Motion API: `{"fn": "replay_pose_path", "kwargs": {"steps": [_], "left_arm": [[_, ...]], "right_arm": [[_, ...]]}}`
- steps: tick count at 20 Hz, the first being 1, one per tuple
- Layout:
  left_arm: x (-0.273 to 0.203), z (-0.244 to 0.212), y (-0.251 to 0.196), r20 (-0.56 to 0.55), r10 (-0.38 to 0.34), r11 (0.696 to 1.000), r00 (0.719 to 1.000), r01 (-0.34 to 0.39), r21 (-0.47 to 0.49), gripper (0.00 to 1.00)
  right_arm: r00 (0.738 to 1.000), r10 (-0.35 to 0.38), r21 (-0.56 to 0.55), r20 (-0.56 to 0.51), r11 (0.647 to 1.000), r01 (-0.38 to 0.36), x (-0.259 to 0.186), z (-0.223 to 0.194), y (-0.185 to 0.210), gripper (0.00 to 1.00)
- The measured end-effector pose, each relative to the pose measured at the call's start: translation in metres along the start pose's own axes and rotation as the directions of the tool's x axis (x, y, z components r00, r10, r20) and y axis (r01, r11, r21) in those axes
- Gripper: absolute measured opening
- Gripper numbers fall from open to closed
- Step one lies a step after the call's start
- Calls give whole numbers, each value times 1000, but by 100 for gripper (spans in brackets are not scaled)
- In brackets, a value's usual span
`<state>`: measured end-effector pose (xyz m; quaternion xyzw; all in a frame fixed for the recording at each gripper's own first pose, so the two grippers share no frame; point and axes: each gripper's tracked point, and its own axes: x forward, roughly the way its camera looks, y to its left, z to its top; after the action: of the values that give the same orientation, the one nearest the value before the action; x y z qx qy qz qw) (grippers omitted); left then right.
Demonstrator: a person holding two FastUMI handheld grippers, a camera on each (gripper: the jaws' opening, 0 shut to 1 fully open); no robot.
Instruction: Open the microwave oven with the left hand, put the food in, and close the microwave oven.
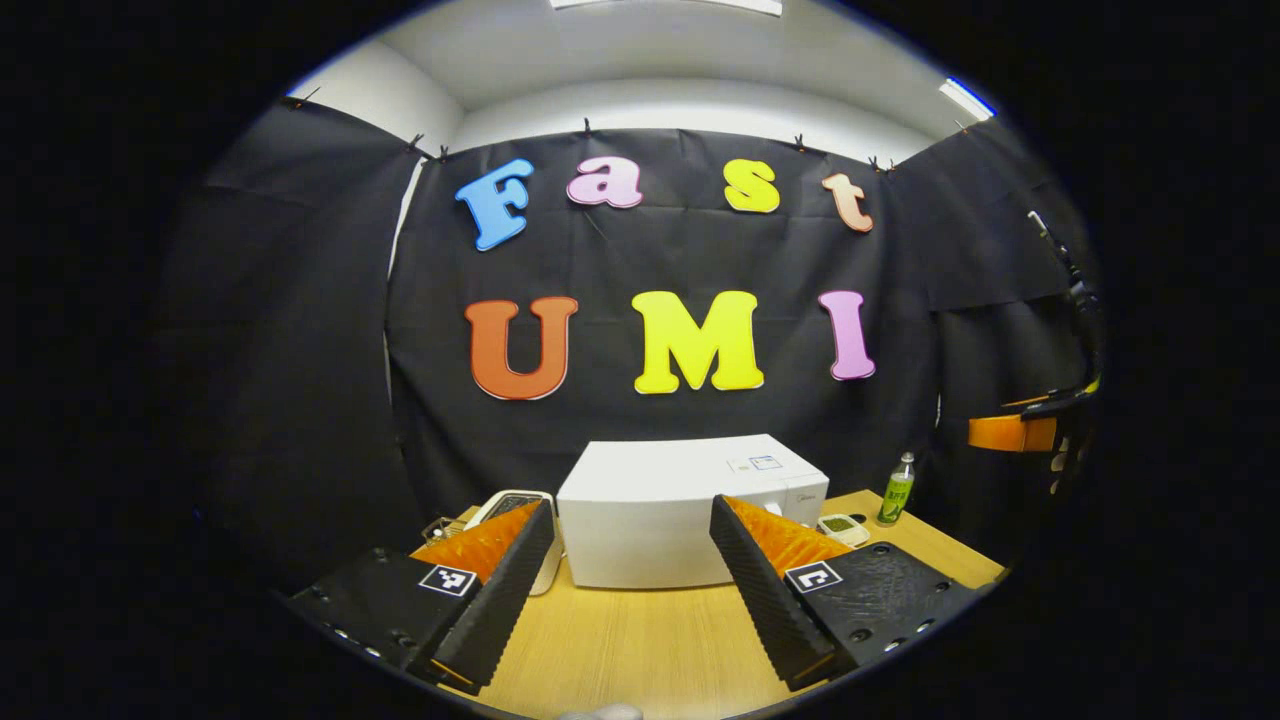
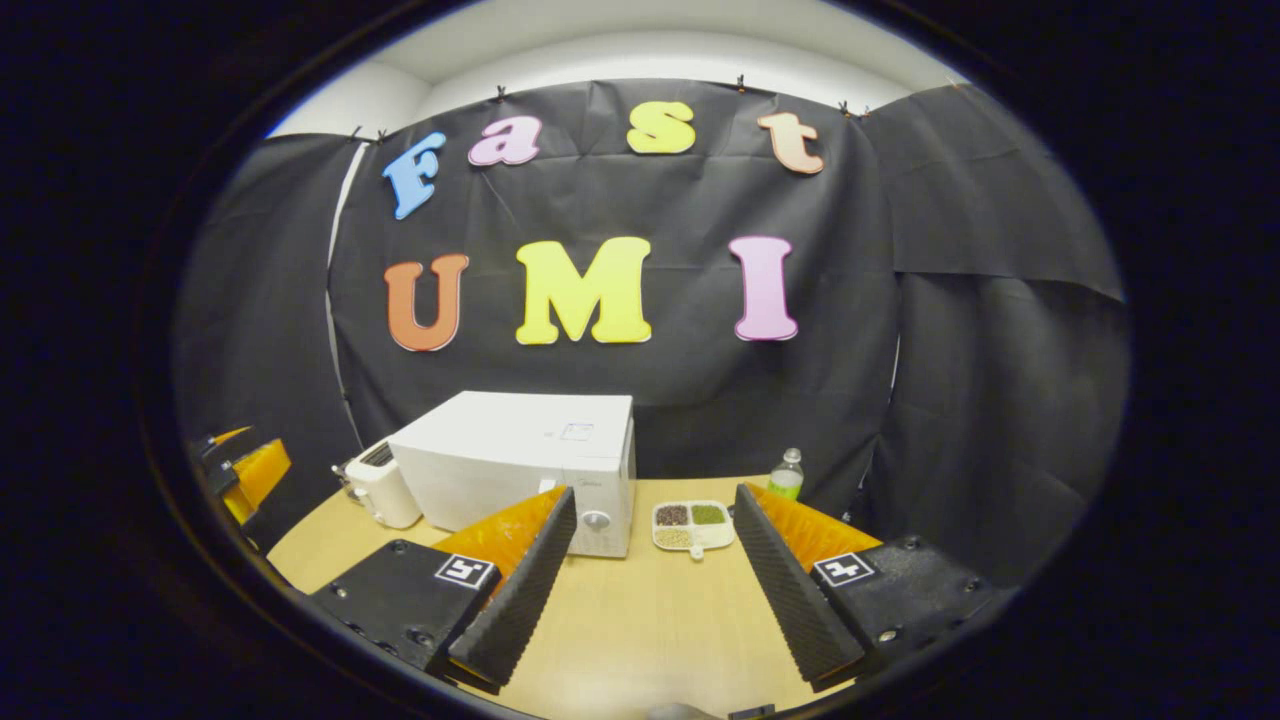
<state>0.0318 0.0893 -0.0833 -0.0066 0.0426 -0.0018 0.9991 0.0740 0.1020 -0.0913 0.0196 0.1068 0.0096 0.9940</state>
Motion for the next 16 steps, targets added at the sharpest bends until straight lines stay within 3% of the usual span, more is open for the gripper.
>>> {"fn": "replay_pose_path", "kwargs": {"steps": [1, 2, 5, 6, 7, 8, 9, 10, 16], "left_arm": [[-4, 2, 1, 2, 0, 1000, 1000, 0, -8, 97], [-8, 7, 3, 7, 0, 1000, 1000, 0, -8, 96], [-9, 17, 5, 19, -8, 1000, 1000, 8, -1, 96], [-10, 21, 5, 26, -12, 1000, 1000, 12, -4, 96], [-11, 25, 4, 30, -18, 1000, 999, 18, -6, 96], [-11, 28, 2, 39, -23, 1000, 999, 23, -3, 96], [-12, 33, 1, 45, -29, 1000, 999, 29, 1, 96], [-11, 35, -1, 50, -34, 999, 998, 34, 4, 96], [-8, 36, -9, 36, -58, 998, 998, 58, 8, 96]], "right_arm": [[1000, 3, -7, 10, 1000, -3, -3, 2, 3, 100], [1000, 5, -14, 23, 1000, -5, -5, 4, 6, 92], [998, 6, -30, 56, 1000, -5, -13, 13, 12, 92], [998, 8, -32, 63, 999, -6, -16, 16, 13, 100], [997, 1, -34, 71, 999, 1, -19, 18, 12, 92], [997, -3, -35, 78, 999, 6, -21, 21, 10, 100], [996, -4, -33, 86, 999, 7, -23, 23, 10, 100], [996, -8, -27, 87, 1000, 10, -25, 23, 8, 92], [994, -35, -3, 99, 999, 36, -36, 28, -3, 92]]}}
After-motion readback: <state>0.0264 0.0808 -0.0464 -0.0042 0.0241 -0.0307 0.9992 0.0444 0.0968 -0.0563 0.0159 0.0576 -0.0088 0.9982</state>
